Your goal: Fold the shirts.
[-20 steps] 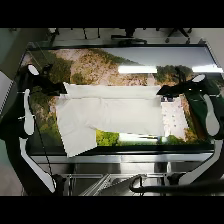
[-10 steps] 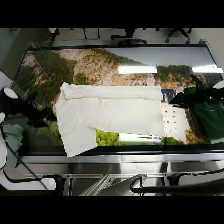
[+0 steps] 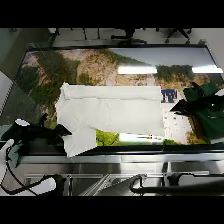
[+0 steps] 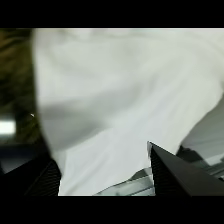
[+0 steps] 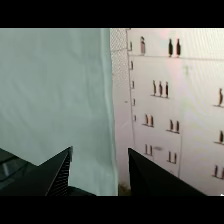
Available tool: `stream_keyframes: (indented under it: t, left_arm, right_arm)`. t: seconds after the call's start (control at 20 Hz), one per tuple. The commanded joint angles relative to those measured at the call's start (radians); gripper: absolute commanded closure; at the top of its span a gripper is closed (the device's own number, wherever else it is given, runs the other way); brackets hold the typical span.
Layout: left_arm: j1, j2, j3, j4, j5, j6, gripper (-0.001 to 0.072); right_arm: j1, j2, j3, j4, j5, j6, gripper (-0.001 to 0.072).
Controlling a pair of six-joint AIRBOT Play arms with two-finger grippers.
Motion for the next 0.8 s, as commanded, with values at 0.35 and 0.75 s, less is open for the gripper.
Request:
stream_keyframes:
  t: [0.35,0.75]
  left_arm:
    - [0.001,-0.017,0.103,-0.150,-0.079,0.149,0.0693]
    - [-0.002,0.037,0.103,-0.150,-0.120,0.149,0.0693]
  right_arm:
    - [0.004,0.050,-0.200,-0.109,0.037,0.112,0.0167]
    - [0.161,0.023,-0.371,-0.005,-0.240,0.038,0.0287]
